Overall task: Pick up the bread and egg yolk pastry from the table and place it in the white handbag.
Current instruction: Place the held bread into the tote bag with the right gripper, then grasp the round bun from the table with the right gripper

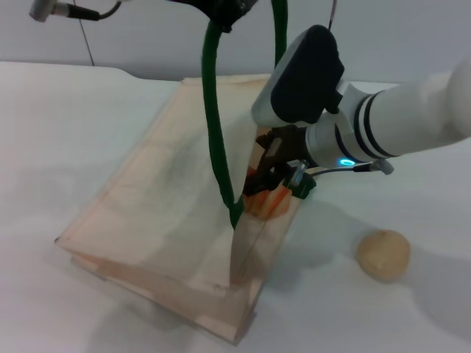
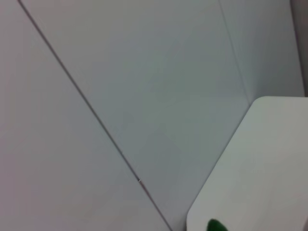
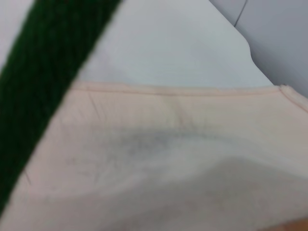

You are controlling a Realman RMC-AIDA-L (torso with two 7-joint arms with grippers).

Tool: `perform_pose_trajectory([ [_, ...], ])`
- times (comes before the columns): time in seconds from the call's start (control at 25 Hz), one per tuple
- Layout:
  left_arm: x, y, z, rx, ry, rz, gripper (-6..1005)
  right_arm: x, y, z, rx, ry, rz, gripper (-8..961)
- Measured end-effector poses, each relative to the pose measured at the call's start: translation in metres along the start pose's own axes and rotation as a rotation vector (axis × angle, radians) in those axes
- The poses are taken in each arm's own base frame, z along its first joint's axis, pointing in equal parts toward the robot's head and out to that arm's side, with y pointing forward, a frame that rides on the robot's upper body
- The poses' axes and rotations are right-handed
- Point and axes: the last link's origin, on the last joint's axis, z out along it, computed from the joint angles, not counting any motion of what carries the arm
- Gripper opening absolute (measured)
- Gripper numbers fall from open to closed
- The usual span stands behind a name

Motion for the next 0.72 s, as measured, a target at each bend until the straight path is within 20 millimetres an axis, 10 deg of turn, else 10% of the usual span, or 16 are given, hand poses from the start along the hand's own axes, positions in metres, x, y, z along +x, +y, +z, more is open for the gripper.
perform_pose_trajectory([
  [0.72, -0.016, -0.014, -0.005, 0.072, -0.031, -0.040, 145, 0.061, -0.051, -0.063, 0.212, 0.111, 0.141, 864],
])
